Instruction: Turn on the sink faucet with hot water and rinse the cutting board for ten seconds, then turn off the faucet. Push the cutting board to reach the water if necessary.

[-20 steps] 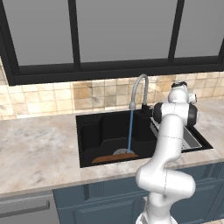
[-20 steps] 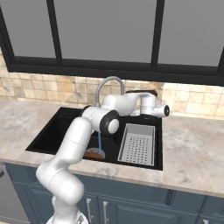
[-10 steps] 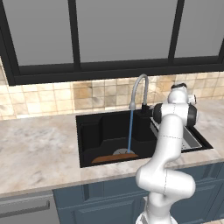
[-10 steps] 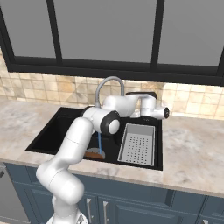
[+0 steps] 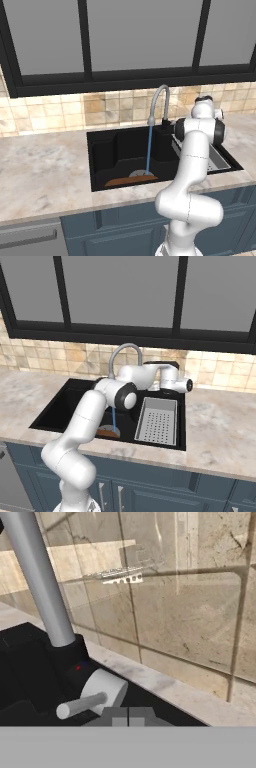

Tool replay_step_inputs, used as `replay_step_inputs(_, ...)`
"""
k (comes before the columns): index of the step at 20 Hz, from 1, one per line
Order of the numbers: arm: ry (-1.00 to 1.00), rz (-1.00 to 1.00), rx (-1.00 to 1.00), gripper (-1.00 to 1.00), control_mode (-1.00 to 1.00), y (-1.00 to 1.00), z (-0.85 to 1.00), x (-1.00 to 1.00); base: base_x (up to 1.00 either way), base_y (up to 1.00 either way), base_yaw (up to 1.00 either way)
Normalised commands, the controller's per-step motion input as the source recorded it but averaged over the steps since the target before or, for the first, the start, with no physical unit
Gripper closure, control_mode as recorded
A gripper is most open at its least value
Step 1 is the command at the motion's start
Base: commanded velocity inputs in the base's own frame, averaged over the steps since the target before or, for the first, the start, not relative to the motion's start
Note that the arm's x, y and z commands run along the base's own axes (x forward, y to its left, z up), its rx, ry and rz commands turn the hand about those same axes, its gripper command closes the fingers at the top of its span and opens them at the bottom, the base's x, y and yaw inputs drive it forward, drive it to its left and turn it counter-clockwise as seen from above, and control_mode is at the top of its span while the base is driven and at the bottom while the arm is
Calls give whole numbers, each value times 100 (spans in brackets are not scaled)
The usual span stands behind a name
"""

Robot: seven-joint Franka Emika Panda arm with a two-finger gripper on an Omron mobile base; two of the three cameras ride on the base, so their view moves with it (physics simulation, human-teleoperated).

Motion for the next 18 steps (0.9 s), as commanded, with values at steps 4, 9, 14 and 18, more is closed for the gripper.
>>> replay_step_inputs(4,0,0,0,100,-100,25,0,0,0,0,0)
replay_step_inputs(9,0,0,0,100,-100,21,0,0,0,0,0)
replay_step_inputs(14,0,0,0,100,-100,17,0,0,0,0,0)
replay_step_inputs(18,0,0,0,100,-100,21,0,0,0,0,0)
